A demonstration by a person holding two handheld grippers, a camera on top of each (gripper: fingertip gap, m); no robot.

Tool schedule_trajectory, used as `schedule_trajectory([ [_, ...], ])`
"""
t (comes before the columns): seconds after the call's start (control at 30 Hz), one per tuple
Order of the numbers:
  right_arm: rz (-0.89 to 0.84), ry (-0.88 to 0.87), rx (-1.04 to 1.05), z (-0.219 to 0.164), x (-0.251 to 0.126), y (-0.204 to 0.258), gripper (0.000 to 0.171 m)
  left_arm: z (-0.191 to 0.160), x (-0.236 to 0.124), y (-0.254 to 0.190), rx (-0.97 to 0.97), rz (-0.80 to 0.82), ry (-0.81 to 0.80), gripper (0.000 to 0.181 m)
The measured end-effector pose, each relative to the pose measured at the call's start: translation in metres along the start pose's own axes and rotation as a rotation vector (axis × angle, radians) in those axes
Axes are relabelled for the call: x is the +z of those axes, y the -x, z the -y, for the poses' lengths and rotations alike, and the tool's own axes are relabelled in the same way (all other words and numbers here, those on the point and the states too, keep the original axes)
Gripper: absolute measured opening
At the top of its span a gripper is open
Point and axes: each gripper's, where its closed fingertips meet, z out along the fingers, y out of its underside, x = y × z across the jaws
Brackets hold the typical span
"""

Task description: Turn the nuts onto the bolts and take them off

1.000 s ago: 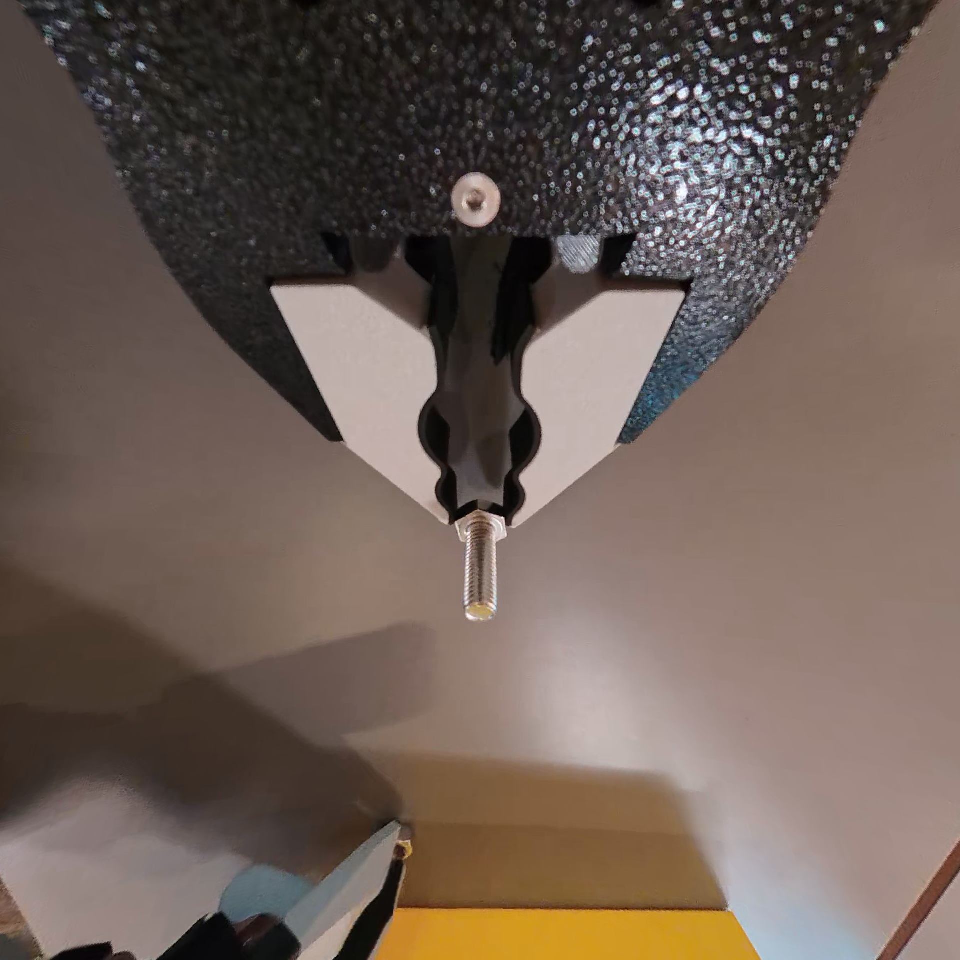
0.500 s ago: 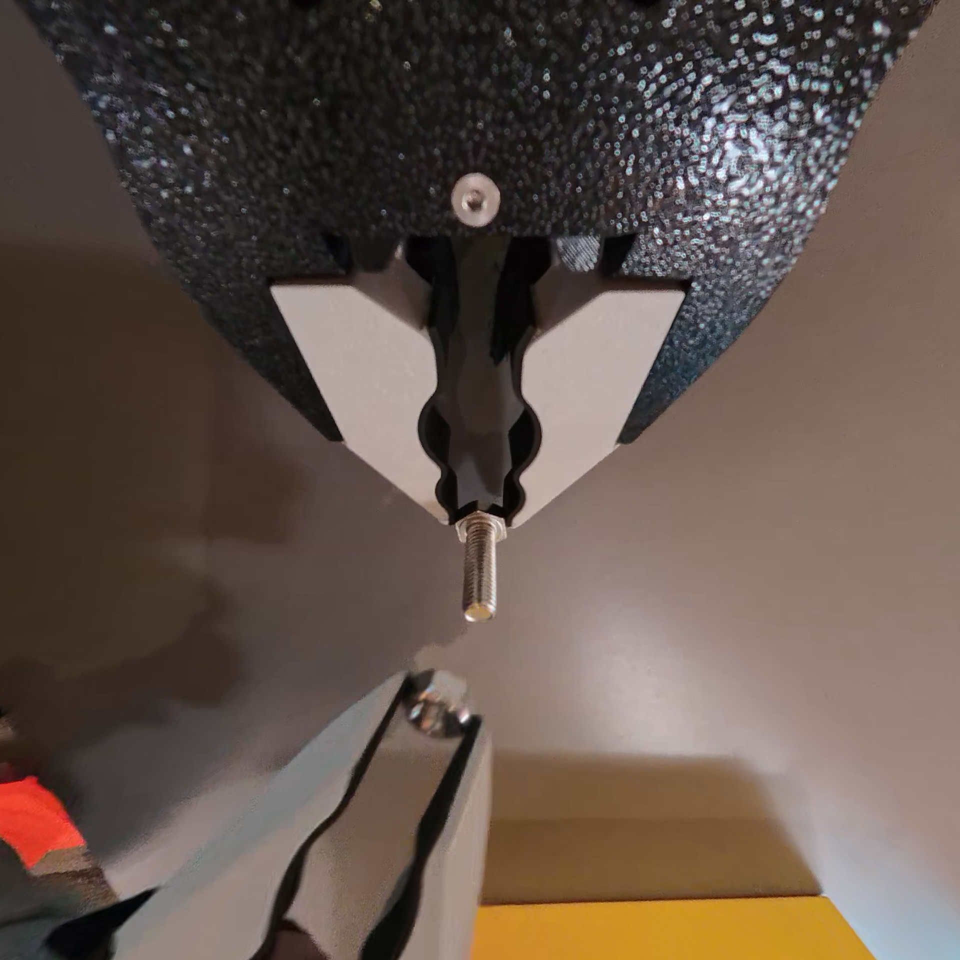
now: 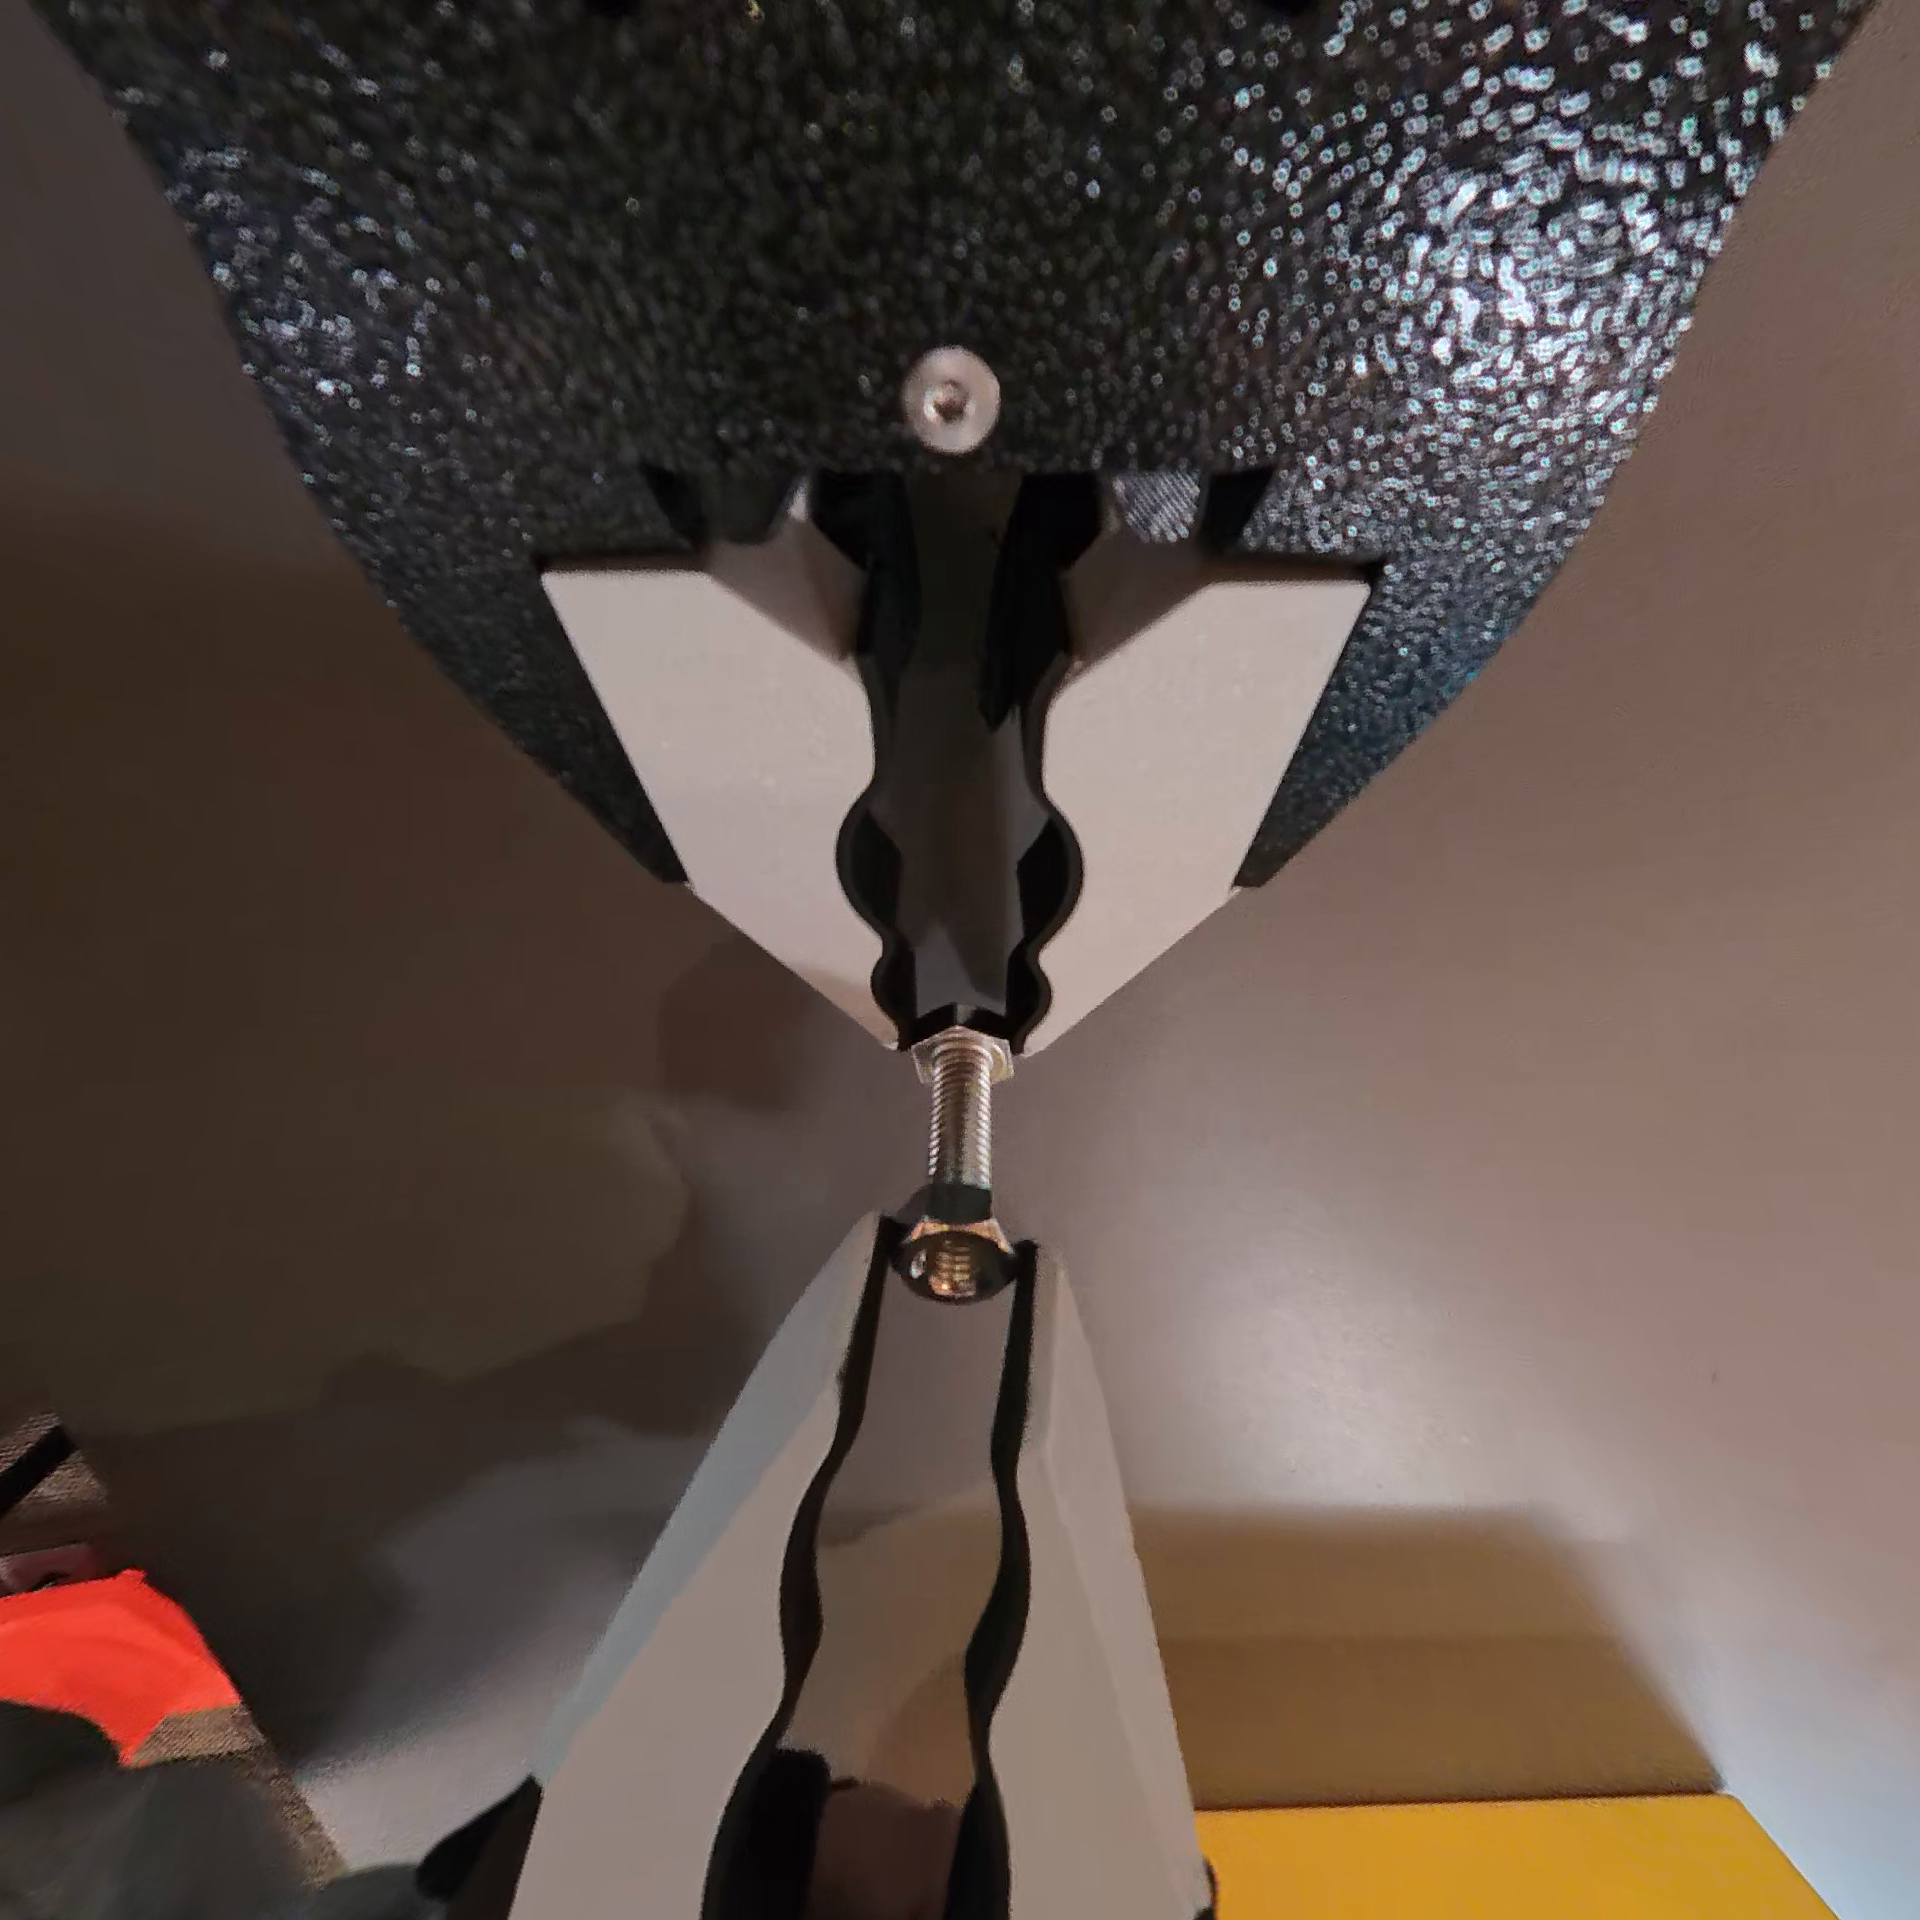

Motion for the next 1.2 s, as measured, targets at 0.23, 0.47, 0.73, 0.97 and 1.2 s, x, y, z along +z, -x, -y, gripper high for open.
schedule_trajectory([
  [0.23, -0.071, 0.030, 0.195, -0.006, 0.003, -0.010, 0.018, -0.003, 0.000, 0.003, -0.076, 0.000, 0.021, 0.016],
  [0.47, -0.293, -0.128, 0.625, -0.004, 0.004, -0.016, 0.018, -0.003, 0.000, 0.005, -0.090, 0.016, 0.027, 0.016],
  [0.73, -0.393, -0.239, 0.558, 0.001, 0.004, -0.014, 0.018, -0.003, 0.000, 0.003, -0.091, 0.003, 0.018, 0.015],
  [0.97, -0.265, -0.399, 0.429, 0.012, -0.006, -0.004, 0.017, 0.009, -0.006, -0.004, -0.065, -0.041, -0.066, 0.015],
  [1.2, -0.244, -0.486, 0.335, 0.041, -0.036, 0.000, 0.017, 0.047, -0.031, -0.010, -0.107, -0.123, -0.346, 0.015],
])
